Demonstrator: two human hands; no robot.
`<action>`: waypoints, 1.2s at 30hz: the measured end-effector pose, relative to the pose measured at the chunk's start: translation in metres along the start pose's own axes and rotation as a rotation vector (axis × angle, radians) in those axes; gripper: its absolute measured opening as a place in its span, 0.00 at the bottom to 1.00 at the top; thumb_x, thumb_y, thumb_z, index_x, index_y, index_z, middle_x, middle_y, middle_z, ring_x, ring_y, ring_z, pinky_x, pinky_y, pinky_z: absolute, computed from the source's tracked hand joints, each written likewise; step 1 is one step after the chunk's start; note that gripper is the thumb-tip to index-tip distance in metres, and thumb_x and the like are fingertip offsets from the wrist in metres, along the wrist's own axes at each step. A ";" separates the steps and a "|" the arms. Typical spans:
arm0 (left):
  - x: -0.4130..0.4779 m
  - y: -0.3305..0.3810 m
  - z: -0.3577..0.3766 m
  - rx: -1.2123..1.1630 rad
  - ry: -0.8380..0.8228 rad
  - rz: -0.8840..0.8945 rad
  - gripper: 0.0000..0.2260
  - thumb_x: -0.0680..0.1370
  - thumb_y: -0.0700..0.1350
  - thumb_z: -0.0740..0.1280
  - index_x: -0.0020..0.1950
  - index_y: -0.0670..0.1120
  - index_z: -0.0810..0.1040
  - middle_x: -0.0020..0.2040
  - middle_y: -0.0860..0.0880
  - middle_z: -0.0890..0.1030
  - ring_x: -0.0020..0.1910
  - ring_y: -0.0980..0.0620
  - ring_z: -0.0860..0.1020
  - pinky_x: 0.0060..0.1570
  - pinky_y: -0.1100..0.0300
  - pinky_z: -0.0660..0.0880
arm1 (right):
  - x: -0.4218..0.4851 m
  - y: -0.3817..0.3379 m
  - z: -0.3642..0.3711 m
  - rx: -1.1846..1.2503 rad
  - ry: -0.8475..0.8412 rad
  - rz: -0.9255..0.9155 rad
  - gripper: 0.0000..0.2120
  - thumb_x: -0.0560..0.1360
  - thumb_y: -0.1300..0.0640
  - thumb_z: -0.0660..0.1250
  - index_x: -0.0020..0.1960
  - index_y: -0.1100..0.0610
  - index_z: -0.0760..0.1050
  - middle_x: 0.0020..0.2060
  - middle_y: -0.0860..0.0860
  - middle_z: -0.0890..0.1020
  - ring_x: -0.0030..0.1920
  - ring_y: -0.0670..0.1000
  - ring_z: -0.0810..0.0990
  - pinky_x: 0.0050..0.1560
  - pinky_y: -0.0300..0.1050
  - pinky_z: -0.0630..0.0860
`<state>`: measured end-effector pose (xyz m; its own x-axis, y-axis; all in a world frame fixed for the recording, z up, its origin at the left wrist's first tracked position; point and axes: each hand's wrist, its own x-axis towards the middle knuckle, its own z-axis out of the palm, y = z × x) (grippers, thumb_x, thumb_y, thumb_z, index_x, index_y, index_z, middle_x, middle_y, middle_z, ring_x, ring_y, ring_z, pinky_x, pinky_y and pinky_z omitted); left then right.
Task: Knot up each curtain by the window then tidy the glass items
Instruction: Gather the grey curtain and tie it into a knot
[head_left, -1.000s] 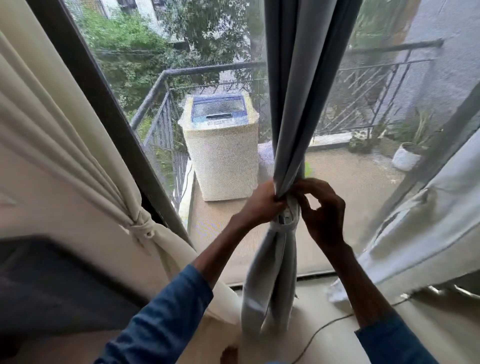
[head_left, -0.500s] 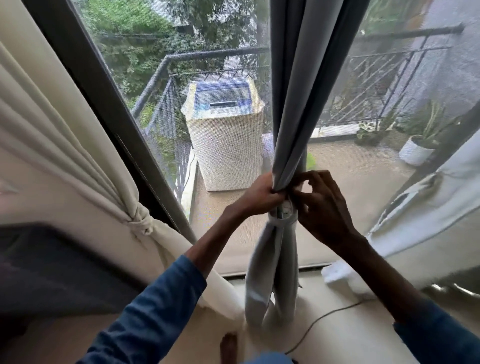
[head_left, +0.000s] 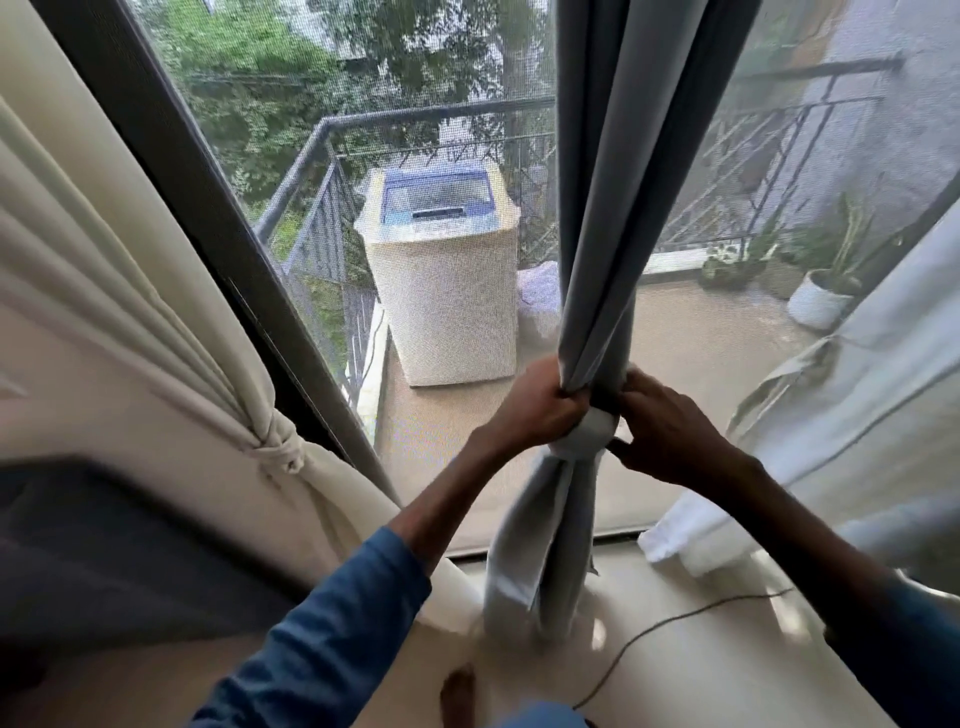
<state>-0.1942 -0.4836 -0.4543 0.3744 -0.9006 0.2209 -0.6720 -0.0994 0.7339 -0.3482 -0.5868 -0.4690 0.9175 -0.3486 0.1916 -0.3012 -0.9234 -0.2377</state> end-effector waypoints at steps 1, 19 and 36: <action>0.002 -0.002 -0.002 0.000 0.012 -0.018 0.10 0.73 0.36 0.63 0.34 0.46 0.66 0.32 0.49 0.71 0.33 0.48 0.71 0.32 0.59 0.64 | -0.002 -0.003 -0.002 -0.011 0.041 0.015 0.26 0.67 0.56 0.77 0.64 0.49 0.78 0.60 0.55 0.75 0.54 0.59 0.79 0.40 0.53 0.81; 0.011 -0.006 -0.011 -0.038 0.078 -0.140 0.09 0.70 0.44 0.59 0.40 0.39 0.73 0.40 0.39 0.79 0.40 0.41 0.77 0.37 0.51 0.72 | -0.019 -0.010 0.041 0.637 0.470 0.347 0.24 0.68 0.63 0.79 0.62 0.57 0.76 0.56 0.52 0.80 0.49 0.48 0.84 0.44 0.46 0.83; -0.001 -0.008 0.005 -0.071 0.024 -0.104 0.04 0.74 0.35 0.65 0.41 0.34 0.75 0.39 0.38 0.80 0.38 0.41 0.78 0.35 0.50 0.74 | -0.033 -0.019 0.086 1.619 0.154 0.618 0.22 0.69 0.66 0.74 0.56 0.43 0.84 0.58 0.51 0.82 0.57 0.50 0.81 0.60 0.50 0.75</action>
<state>-0.1927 -0.4842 -0.4637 0.4557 -0.8765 0.1555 -0.5821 -0.1612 0.7970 -0.3508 -0.5442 -0.5528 0.7171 -0.6583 -0.2287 0.0631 0.3881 -0.9194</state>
